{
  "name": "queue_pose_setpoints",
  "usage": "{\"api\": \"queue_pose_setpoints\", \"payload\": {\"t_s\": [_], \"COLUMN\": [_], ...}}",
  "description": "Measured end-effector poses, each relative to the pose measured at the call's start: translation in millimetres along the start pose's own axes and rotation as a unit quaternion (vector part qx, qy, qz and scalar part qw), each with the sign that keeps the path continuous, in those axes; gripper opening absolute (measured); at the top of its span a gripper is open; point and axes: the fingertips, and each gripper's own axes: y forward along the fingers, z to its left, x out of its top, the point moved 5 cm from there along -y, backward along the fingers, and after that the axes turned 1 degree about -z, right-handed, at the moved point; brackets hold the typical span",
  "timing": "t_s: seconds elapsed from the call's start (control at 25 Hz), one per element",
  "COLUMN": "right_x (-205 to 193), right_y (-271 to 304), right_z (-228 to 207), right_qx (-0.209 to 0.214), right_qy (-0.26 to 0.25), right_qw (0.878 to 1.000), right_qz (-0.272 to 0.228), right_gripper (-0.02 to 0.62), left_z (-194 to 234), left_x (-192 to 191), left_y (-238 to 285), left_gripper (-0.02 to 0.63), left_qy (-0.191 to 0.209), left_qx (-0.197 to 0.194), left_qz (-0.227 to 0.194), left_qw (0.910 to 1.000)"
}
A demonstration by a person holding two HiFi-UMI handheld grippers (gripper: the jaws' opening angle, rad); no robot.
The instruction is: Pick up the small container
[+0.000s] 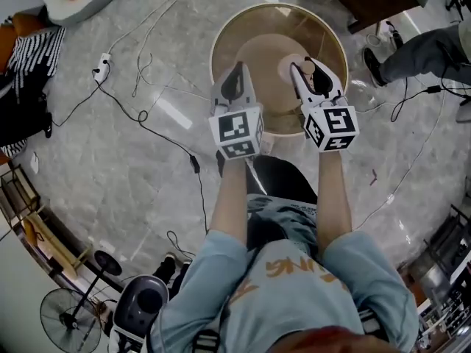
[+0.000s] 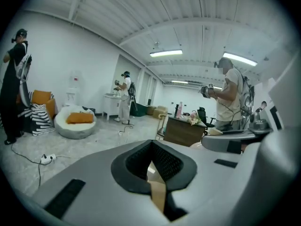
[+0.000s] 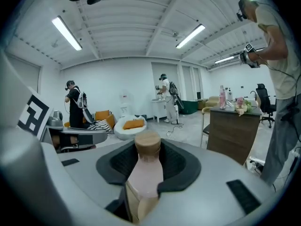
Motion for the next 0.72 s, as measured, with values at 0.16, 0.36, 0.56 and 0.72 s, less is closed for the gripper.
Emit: {"api": "queue_pose_setpoints", "payload": {"t_s": [0.16,0.36,0.56,0.72], "right_x": [51,105,136,156], "right_y": [-18,-43,-69,-82], "right_z": [8,22,47,51], "right_qx": [0.013,0.02,0.032,0.038], "right_qy": [0.005,-0.022,-0.062,-0.072], "right_qw": [1.0,0.997,0.993,0.991], "right_qz": [-0.028,-0.064,-0.09,-0.106], "right_gripper": [0.15,0.15,0.15,0.15], "left_z": [-6,-21,-29,-39], "left_x": [57,111,129,145], "left_y": [-26,-55,-81,-92], "left_gripper": [0.023,0.023,0.023,0.024], "left_qy": [-0.045,-0.016,0.032,0.058], "left_qx": [0.016,0.007,-0.002,-0.02], "left_qz": [-0.03,-0.078,-0.096,-0.108], "left_qw": [0.9984,0.9968,0.9949,0.9922]}}
